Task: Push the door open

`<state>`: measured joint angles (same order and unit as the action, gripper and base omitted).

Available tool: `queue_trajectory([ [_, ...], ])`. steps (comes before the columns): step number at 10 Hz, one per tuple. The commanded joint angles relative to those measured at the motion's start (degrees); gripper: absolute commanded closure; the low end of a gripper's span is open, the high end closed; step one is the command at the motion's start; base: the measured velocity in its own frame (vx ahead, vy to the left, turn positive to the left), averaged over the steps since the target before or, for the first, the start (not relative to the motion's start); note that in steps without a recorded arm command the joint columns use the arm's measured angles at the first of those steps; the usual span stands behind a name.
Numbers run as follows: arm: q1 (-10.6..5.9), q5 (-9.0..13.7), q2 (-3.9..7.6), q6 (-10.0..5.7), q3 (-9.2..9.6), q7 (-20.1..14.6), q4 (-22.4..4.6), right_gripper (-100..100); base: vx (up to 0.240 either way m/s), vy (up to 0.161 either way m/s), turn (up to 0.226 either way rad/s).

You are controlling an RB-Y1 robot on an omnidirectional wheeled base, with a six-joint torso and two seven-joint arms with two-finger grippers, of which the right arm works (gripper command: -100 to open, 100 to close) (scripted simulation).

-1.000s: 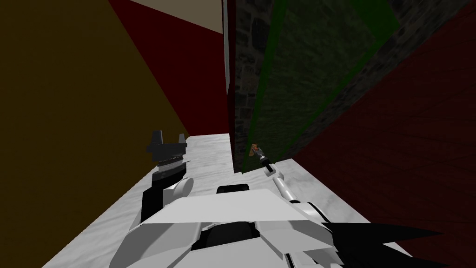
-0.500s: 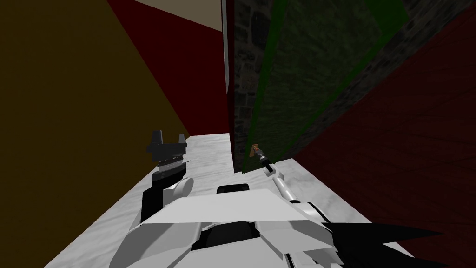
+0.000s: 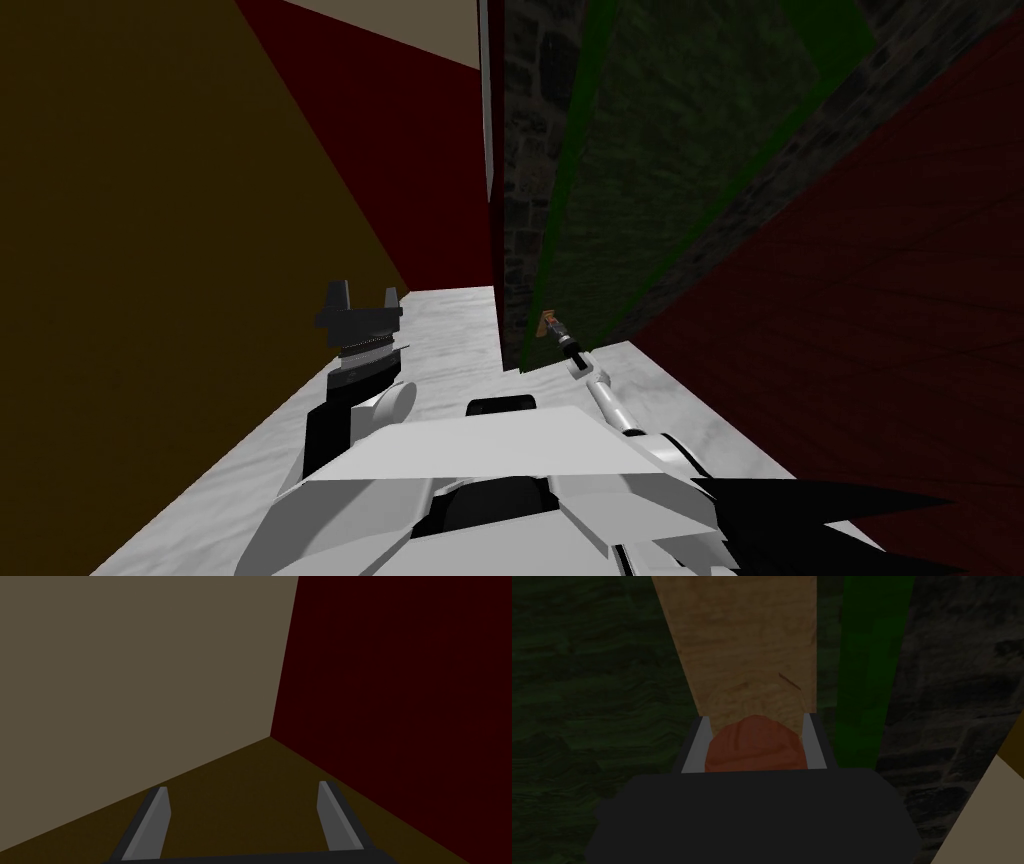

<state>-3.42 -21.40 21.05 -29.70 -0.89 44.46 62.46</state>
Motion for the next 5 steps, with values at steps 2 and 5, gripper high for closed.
queue_trajectory([
  [2, -0.12, 1.0, 0.2, -0.14, 0.7, -3.6, 0.1, 100, -0.037, -0.042, 0.028],
  [5, -0.36, 2.1, 0.5, -0.17, 1.56, -7.7, 0.1, 100, -0.034, -0.034, 0.021],
])
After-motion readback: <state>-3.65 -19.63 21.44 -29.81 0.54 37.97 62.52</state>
